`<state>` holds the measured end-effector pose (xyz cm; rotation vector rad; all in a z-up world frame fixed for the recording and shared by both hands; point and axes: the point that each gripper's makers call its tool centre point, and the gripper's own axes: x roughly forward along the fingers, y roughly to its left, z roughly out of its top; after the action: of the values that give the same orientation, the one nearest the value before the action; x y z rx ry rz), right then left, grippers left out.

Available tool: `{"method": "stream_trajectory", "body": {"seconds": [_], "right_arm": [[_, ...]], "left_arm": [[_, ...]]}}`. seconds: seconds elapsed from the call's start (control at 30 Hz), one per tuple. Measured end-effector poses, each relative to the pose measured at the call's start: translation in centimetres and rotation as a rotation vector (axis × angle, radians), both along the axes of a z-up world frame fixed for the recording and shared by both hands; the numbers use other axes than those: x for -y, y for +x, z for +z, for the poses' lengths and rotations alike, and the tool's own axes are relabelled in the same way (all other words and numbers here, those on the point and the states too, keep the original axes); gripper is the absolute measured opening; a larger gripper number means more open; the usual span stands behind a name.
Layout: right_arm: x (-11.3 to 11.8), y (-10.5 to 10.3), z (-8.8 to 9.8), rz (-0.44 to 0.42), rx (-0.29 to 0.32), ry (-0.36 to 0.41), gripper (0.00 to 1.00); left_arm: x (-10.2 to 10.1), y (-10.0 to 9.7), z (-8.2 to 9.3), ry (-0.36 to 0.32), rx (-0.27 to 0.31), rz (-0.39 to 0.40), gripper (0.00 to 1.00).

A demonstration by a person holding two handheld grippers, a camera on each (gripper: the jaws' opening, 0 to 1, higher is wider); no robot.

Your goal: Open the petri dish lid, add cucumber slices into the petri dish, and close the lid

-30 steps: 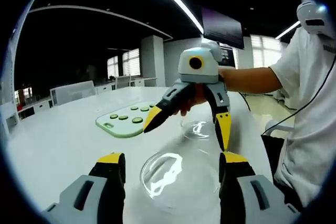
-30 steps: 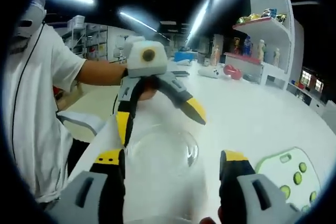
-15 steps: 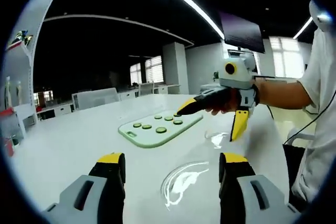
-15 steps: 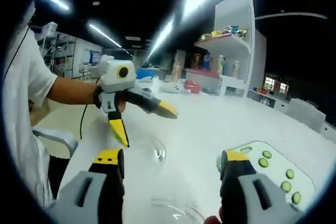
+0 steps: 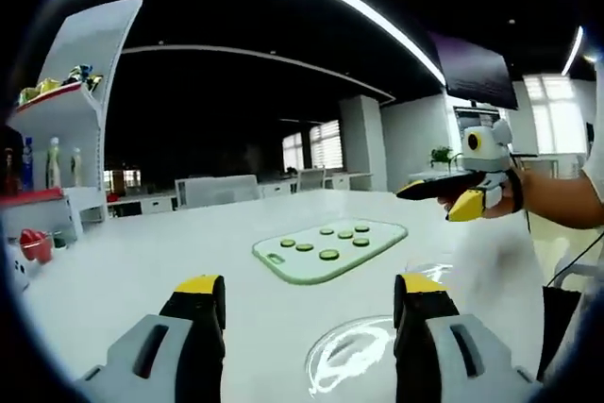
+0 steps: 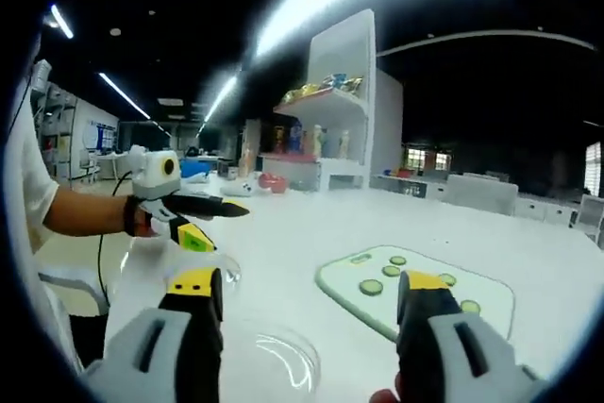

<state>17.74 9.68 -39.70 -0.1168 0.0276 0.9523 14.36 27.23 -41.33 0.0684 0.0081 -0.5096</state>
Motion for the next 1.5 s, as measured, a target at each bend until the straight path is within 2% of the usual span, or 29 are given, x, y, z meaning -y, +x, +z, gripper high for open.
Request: {"method": "stream_trajectory", "body": {"seconds": [0.1,0.2,0.3,0.4,0.57,0.73,0.87,0.97,1.1,1.23,1.37,1.5], "right_arm": [[1.5,0.1,0.0,-0.055,0.015,-0.008,0.75],[3.3,0.4,0.3,-0.102,0.014,0.019,0.75],[4.5,-0.1,0.4,-0.122,0.008,0.041,0.75],[6.5,-0.4,0.8,-0.192,0.010,0.079,0.74],[10.2,-0.6,0.9,-0.303,0.017,0.109,0.74],[13.6,-1.0,1.3,-0.375,0.024,0.133,0.73],[16.3,-1.4,1.5,-0.429,0.027,0.150,0.73],[18.3,-1.9,1.6,-0.470,0.029,0.167,0.72],[20.7,-2.7,1.4,-0.519,0.026,0.179,0.72],[22.4,-3.4,0.8,-0.557,0.019,0.170,0.71],[23.3,-3.9,0.3,-0.581,0.011,0.171,0.71],[23.9,-4.4,0.2,-0.597,0.006,0.179,0.71]], "left_arm": [[0.2,-0.4,0.1,0.003,0.013,0.019,0.73],[0.0,-0.6,0.4,0.015,0.027,0.046,0.73],[-0.7,-0.6,0.7,0.059,0.054,0.094,0.73],[-1.3,-0.7,1.0,0.026,0.053,0.116,0.73],[-3.1,-1.0,2.2,-0.009,0.085,0.198,0.73],[-4.2,-1.3,3.1,-0.045,0.103,0.233,0.73],[-5.1,-1.4,3.4,-0.043,0.112,0.266,0.73],[-6.1,-1.6,3.3,-0.095,0.108,0.298,0.72],[-6.8,-2.0,3.0,-0.096,0.108,0.325,0.72],[-7.5,-2.4,3.1,-0.098,0.116,0.357,0.72],[-8.3,-2.9,3.5,-0.140,0.119,0.387,0.72],[-8.5,-3.3,3.4,-0.119,0.124,0.405,0.72]]}}
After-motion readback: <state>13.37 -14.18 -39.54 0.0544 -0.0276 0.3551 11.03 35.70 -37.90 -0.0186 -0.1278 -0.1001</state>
